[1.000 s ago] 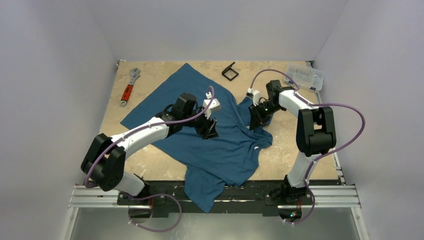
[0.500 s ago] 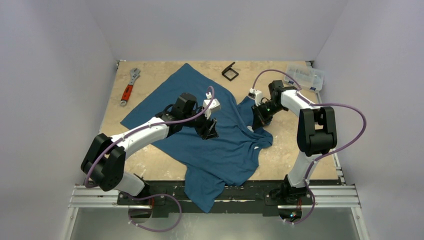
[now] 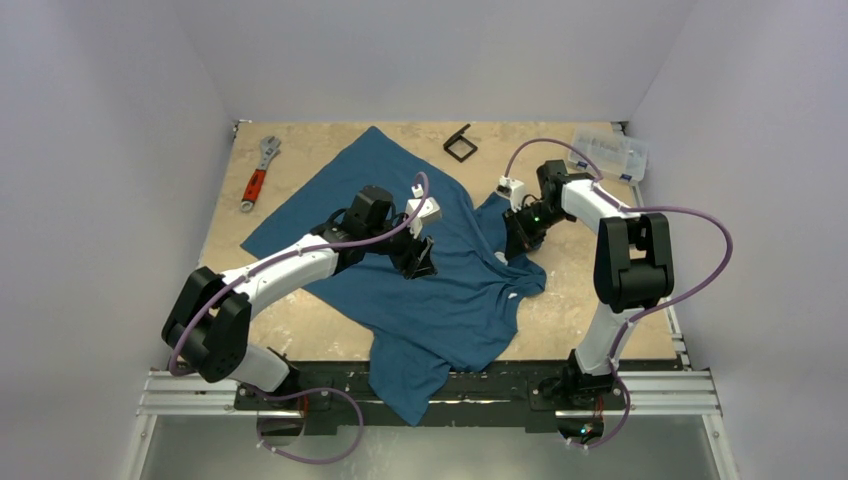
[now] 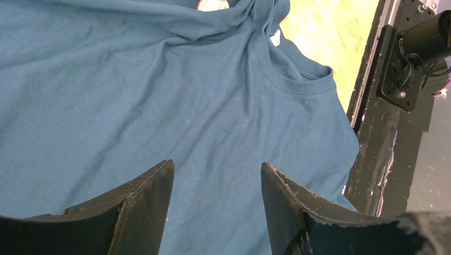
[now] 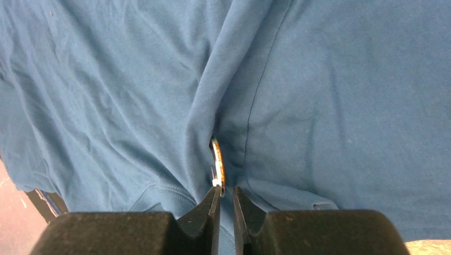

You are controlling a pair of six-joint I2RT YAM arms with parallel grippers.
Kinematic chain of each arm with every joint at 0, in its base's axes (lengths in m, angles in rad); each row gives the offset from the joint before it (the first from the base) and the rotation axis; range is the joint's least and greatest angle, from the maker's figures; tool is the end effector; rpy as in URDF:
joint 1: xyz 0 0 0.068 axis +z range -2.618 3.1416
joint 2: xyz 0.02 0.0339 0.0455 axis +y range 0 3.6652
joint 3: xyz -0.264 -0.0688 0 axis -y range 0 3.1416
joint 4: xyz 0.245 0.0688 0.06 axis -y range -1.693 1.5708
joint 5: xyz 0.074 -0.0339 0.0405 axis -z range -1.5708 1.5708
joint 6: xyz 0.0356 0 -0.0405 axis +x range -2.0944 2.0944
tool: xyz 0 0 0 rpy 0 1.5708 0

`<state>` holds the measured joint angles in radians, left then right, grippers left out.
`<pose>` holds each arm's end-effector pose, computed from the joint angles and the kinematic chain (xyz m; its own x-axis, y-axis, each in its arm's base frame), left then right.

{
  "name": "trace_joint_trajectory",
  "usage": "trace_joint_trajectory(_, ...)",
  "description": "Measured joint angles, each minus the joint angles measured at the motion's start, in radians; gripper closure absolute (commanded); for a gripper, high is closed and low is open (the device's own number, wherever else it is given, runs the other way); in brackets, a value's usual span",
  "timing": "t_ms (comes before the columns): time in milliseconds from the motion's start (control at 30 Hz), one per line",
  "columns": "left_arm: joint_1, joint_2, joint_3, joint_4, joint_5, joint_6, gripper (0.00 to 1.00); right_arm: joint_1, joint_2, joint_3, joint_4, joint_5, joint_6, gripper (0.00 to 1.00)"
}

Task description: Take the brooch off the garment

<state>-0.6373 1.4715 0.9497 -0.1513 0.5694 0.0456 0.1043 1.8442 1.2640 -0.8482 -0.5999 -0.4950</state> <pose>0.2437 -0.2043 0.2413 -0.4622 0.3900 -0.7964 0.8619 0.4087 -0.3001 0.3398 0.0558 0.1812 -0.7877 -0.4767 -0.3903 -0.6134 0.6661 0.4244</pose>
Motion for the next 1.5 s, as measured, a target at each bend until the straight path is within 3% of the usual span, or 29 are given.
trace_joint_trajectory(567,0.0,0.0,0.0,-0.002,-0.001,0.0,0.4,0.0,0.002,-0.018,0.034,0.005,0.032,0.8)
trace_joint_trajectory(633,0.0,0.0,0.0,-0.002,-0.001,0.0,0.4,0.0,0.002,-0.026,0.035,0.005,0.031,0.83)
trace_joint_trajectory(767,0.0,0.0,0.0,-0.002,-0.001,0.0,0.39,0.0,0.002,-0.04,0.038,-0.005,0.029,1.0)
trace_joint_trajectory(933,0.0,0.0,0.0,-0.006,-0.002,0.003,0.37,0.0,0.002,-0.037,0.03,-0.024,0.026,1.0)
trace_joint_trajectory(1200,0.0,-0.001,0.0,-0.001,-0.005,0.043,0.32,0.0,0.002,0.101,-0.095,0.001,-0.036,1.0)
trace_joint_trajectory(1500,-0.054,-0.037,-0.016,0.135,-0.006,0.158,0.31,0.0,-0.032,0.196,-0.234,0.098,-0.083,1.0)
